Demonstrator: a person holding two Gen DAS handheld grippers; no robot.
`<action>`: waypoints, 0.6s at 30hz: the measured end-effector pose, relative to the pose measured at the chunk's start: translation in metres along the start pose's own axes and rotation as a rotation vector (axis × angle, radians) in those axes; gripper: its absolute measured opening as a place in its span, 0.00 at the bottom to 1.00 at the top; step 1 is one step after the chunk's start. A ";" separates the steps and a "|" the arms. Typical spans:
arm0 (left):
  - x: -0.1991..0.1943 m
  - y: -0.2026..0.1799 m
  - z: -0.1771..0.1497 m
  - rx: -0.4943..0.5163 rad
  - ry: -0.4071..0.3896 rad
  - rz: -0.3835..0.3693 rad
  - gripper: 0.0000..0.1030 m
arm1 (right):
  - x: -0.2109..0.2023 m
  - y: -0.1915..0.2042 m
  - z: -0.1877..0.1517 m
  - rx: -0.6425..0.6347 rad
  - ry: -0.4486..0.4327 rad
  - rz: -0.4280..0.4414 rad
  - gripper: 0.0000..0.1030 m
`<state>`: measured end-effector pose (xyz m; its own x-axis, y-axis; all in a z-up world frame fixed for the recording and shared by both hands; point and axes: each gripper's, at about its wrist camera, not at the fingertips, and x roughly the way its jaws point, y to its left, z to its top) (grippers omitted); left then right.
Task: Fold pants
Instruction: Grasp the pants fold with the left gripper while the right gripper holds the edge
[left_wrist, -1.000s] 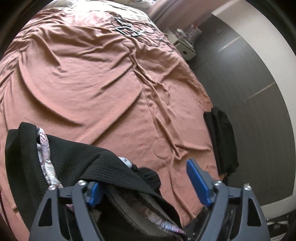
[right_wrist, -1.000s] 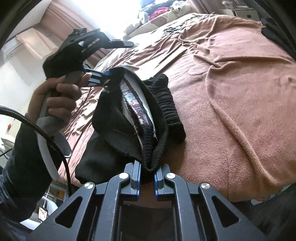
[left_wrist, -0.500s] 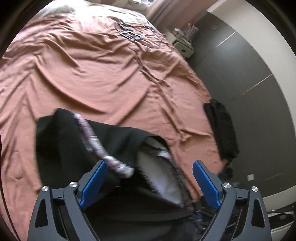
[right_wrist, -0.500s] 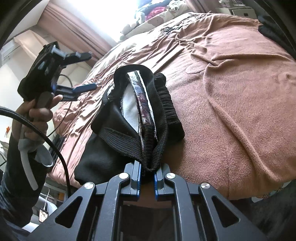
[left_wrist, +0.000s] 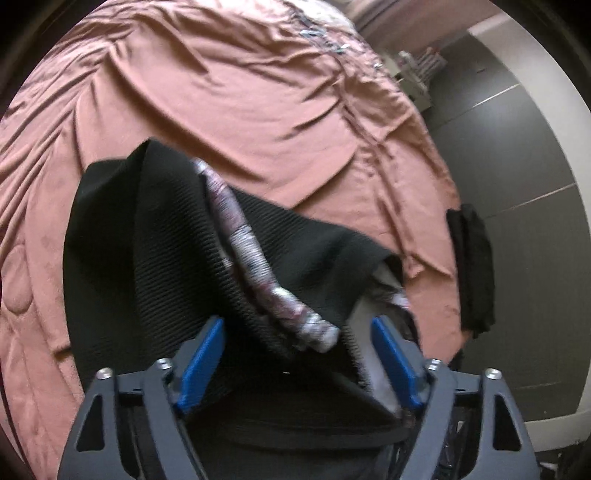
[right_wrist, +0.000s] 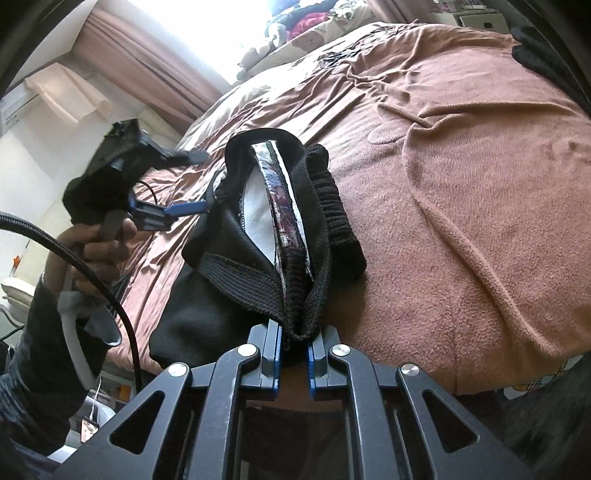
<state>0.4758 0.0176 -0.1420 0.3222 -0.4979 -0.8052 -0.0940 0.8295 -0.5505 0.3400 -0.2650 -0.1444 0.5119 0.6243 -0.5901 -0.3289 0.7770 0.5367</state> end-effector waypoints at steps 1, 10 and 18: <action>0.002 0.003 0.000 -0.009 0.006 -0.005 0.71 | 0.000 -0.001 0.000 0.001 0.001 0.000 0.07; 0.001 0.016 0.009 -0.084 -0.043 0.003 0.12 | 0.003 -0.002 -0.001 0.004 0.009 0.000 0.07; -0.022 -0.003 0.035 -0.069 -0.082 -0.090 0.09 | 0.002 -0.002 -0.002 -0.013 0.007 -0.002 0.07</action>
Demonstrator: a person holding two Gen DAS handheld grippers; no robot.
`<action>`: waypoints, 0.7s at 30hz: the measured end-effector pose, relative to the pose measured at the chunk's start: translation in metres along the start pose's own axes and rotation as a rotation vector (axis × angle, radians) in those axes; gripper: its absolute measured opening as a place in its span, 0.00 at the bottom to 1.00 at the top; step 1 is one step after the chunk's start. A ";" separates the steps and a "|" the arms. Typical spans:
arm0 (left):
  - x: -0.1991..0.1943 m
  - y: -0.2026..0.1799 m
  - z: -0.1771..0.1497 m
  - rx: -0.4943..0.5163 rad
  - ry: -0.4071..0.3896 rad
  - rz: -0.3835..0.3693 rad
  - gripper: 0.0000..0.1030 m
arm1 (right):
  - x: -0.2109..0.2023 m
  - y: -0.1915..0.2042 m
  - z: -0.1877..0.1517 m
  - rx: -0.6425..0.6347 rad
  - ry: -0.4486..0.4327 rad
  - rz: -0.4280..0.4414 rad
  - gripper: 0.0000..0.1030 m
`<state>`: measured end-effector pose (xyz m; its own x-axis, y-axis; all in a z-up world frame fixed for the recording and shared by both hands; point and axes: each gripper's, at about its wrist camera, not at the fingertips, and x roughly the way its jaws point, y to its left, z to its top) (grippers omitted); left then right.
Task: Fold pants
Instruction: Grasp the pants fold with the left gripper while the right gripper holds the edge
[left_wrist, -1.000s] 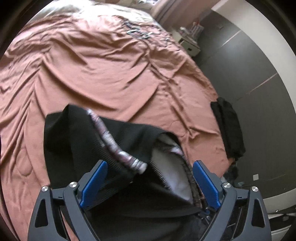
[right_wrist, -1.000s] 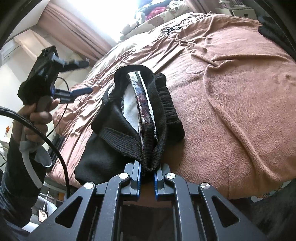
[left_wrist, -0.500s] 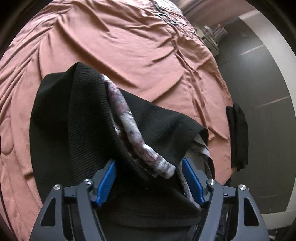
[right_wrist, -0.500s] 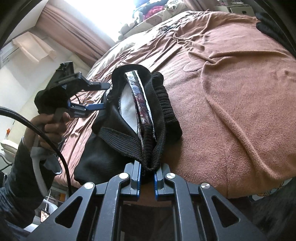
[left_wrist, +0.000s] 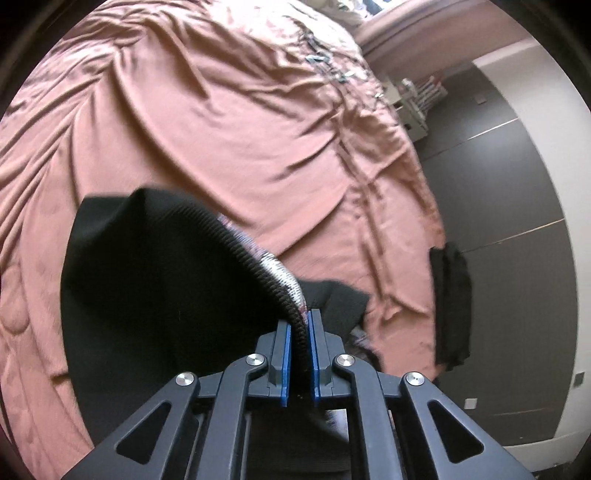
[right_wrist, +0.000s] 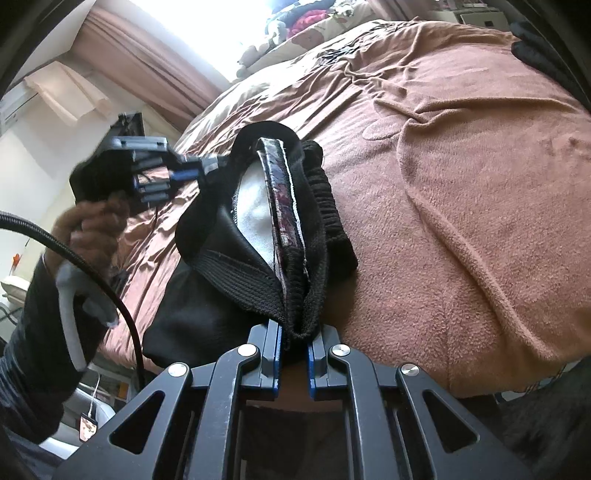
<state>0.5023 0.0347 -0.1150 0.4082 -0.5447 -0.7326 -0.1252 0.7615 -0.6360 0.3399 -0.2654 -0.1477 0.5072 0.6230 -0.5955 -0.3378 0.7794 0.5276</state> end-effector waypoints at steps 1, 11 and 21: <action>-0.002 -0.003 0.007 -0.005 -0.008 -0.012 0.09 | 0.000 0.000 0.000 -0.003 0.000 0.001 0.07; 0.008 0.003 0.060 -0.130 -0.043 -0.099 0.08 | 0.000 0.002 0.002 -0.028 0.010 0.012 0.07; 0.046 0.020 0.092 -0.216 -0.035 -0.073 0.09 | 0.006 -0.003 0.002 -0.004 0.022 0.019 0.07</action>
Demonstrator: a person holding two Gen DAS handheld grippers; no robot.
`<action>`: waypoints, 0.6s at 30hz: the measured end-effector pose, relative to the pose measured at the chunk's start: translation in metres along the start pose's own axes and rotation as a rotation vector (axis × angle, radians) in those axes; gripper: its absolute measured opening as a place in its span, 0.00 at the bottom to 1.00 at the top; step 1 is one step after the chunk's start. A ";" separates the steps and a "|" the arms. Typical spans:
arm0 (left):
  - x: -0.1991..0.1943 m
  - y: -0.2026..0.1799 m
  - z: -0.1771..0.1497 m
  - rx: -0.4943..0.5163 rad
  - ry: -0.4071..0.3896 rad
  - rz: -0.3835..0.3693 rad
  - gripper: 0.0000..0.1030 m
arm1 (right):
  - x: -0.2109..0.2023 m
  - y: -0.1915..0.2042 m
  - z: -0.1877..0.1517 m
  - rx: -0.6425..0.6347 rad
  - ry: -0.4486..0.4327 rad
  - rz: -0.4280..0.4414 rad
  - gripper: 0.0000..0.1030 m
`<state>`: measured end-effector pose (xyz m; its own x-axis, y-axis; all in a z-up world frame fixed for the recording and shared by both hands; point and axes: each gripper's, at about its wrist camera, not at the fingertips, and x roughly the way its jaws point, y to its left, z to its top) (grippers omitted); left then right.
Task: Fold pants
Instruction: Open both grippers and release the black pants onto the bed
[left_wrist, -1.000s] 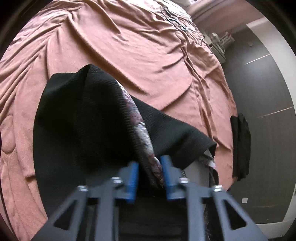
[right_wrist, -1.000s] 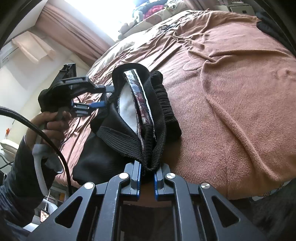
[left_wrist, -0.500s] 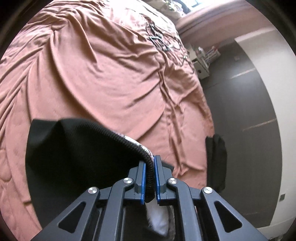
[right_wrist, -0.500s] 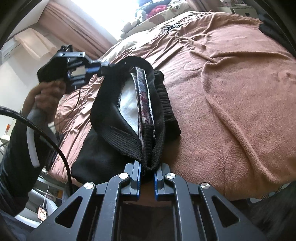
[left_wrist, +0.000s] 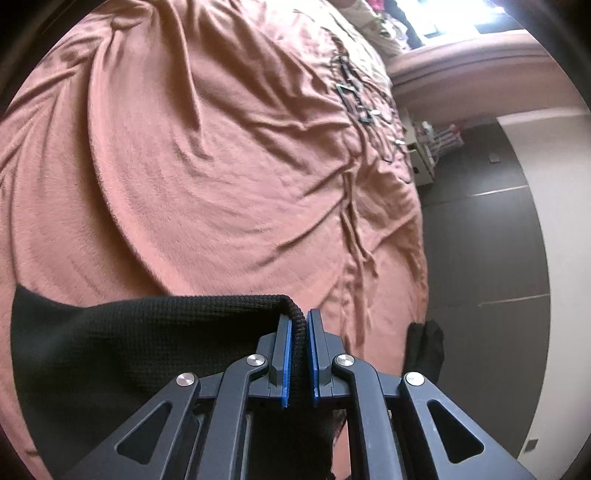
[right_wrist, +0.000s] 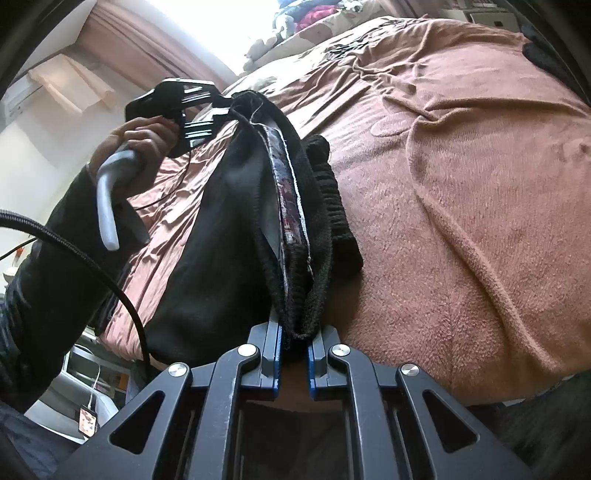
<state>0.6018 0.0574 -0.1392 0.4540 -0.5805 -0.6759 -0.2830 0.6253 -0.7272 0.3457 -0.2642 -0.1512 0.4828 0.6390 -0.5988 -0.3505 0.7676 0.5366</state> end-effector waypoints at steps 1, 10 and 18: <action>0.004 0.000 0.001 0.002 0.006 0.009 0.09 | 0.000 0.000 0.000 0.005 0.000 0.002 0.07; -0.007 -0.009 -0.010 0.112 0.001 0.040 0.65 | -0.002 0.001 -0.005 0.016 0.010 0.060 0.05; -0.046 0.011 -0.034 0.173 -0.009 0.110 0.65 | -0.006 -0.005 -0.010 0.070 -0.006 0.112 0.05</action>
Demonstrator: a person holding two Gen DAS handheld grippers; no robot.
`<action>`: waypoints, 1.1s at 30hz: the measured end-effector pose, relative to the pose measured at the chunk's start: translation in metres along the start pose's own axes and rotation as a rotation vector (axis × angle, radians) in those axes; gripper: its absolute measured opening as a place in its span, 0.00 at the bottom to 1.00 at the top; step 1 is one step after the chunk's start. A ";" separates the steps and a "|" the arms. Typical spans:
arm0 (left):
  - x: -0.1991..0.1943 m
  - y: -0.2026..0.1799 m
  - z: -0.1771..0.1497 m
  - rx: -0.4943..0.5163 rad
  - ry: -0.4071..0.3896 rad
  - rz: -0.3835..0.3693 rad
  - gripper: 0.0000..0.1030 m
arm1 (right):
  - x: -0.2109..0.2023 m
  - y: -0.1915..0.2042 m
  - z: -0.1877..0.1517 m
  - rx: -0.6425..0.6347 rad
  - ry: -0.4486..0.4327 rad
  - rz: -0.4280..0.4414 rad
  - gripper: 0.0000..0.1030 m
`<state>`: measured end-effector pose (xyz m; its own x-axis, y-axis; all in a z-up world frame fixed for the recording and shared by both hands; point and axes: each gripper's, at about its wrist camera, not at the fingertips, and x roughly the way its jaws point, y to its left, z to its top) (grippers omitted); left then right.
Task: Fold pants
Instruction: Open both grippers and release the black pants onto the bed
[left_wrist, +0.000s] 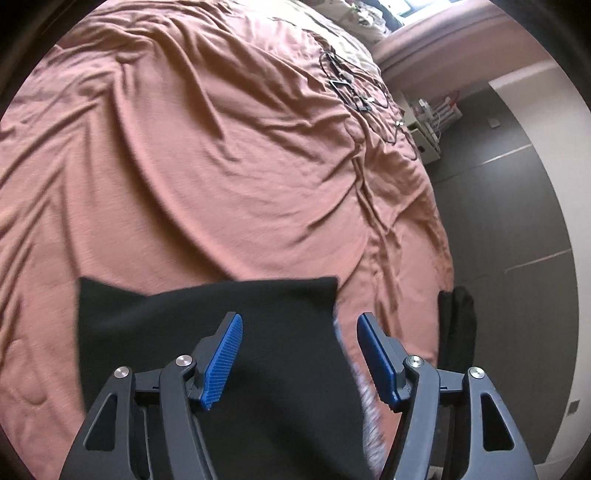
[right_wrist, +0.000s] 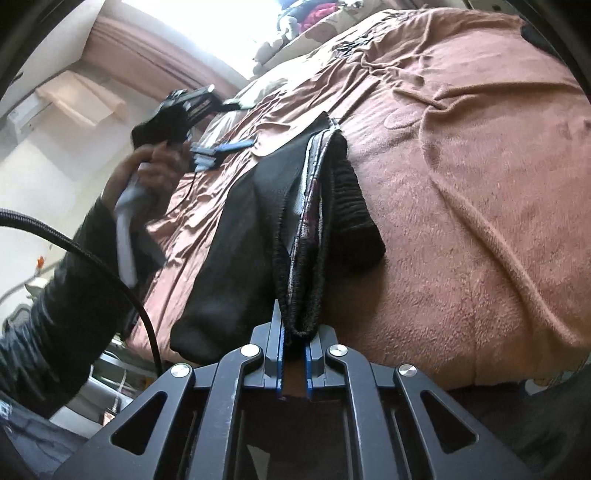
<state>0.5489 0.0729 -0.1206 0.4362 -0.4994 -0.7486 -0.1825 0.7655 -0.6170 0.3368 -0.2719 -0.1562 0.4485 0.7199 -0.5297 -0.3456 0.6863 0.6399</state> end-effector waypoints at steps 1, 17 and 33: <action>-0.006 0.003 -0.005 0.013 -0.002 0.010 0.65 | -0.001 -0.002 -0.001 0.012 0.000 0.011 0.05; -0.077 0.059 -0.097 0.084 -0.013 0.090 0.65 | -0.029 0.007 0.008 0.002 -0.045 -0.151 0.57; -0.091 0.094 -0.150 0.018 -0.063 0.071 0.65 | 0.015 0.032 0.088 -0.116 0.006 -0.044 0.44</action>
<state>0.3597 0.1294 -0.1476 0.4775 -0.4176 -0.7731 -0.1989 0.8056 -0.5580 0.4049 -0.2484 -0.0953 0.4606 0.6892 -0.5594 -0.4191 0.7244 0.5474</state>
